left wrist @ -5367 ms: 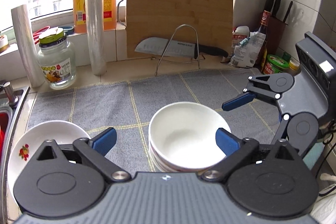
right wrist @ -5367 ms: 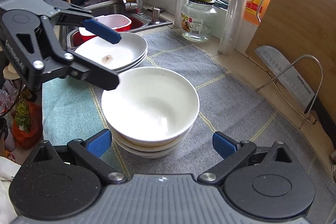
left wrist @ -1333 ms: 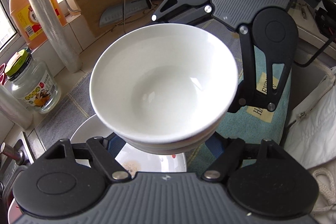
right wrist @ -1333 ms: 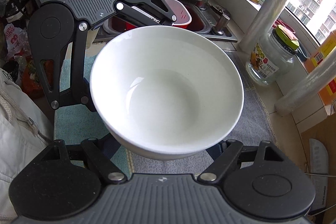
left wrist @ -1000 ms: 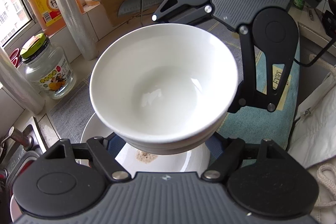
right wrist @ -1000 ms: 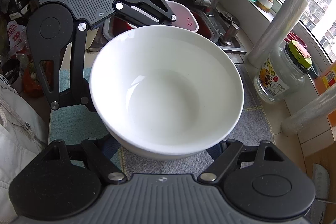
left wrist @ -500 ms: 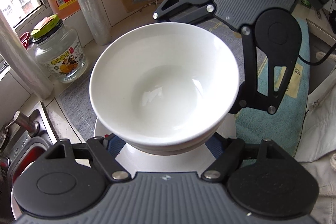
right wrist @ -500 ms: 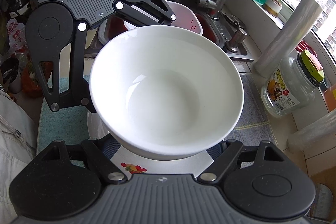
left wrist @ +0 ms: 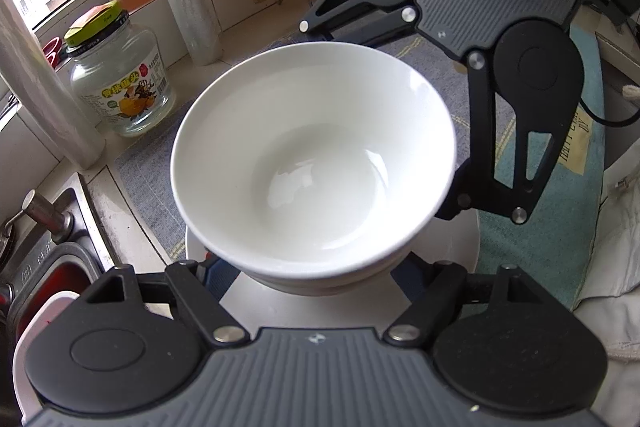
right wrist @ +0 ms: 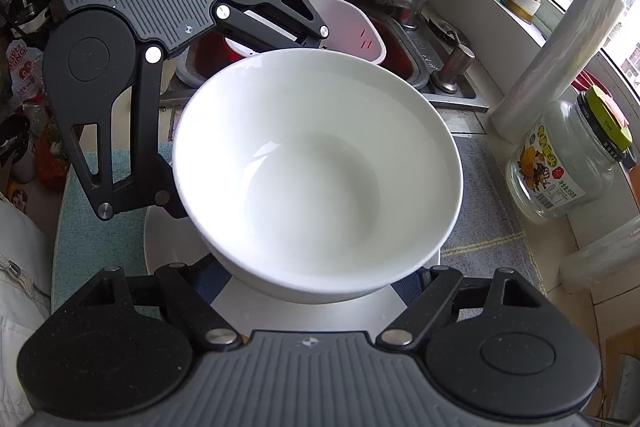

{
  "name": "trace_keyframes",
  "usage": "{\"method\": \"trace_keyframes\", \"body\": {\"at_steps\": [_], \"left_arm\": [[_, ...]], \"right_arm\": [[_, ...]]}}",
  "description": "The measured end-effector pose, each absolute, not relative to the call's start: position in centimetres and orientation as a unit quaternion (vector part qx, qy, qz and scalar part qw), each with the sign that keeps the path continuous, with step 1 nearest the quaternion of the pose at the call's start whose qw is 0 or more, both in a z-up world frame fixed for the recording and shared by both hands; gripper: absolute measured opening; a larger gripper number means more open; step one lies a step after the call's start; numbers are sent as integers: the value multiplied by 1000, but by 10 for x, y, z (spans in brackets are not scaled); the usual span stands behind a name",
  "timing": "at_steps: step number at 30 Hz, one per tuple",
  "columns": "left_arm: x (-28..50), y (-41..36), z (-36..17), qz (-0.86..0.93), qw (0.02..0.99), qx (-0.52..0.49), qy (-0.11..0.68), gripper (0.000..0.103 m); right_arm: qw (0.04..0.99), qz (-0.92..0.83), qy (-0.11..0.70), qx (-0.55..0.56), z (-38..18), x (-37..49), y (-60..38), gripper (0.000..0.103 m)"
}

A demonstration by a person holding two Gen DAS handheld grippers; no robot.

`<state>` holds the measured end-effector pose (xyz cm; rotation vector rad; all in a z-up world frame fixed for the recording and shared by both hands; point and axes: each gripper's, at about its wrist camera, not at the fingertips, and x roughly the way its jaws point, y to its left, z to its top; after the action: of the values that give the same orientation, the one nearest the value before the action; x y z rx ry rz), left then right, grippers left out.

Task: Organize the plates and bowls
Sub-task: 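Lift the bowl stack with both grippers and carry it over the plate stack, then lower the bowl stack onto the plates and open both grippers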

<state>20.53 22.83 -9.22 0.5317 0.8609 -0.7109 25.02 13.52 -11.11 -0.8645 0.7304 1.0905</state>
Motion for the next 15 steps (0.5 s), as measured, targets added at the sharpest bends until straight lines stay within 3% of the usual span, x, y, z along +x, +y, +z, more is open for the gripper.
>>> {"method": "trace_keyframes", "body": {"at_steps": [15], "left_arm": [[204, 231, -95, -330, 820, 242, 400, 80]], "right_arm": [[714, 481, 336, -382, -115, 254, 137, 86]]}}
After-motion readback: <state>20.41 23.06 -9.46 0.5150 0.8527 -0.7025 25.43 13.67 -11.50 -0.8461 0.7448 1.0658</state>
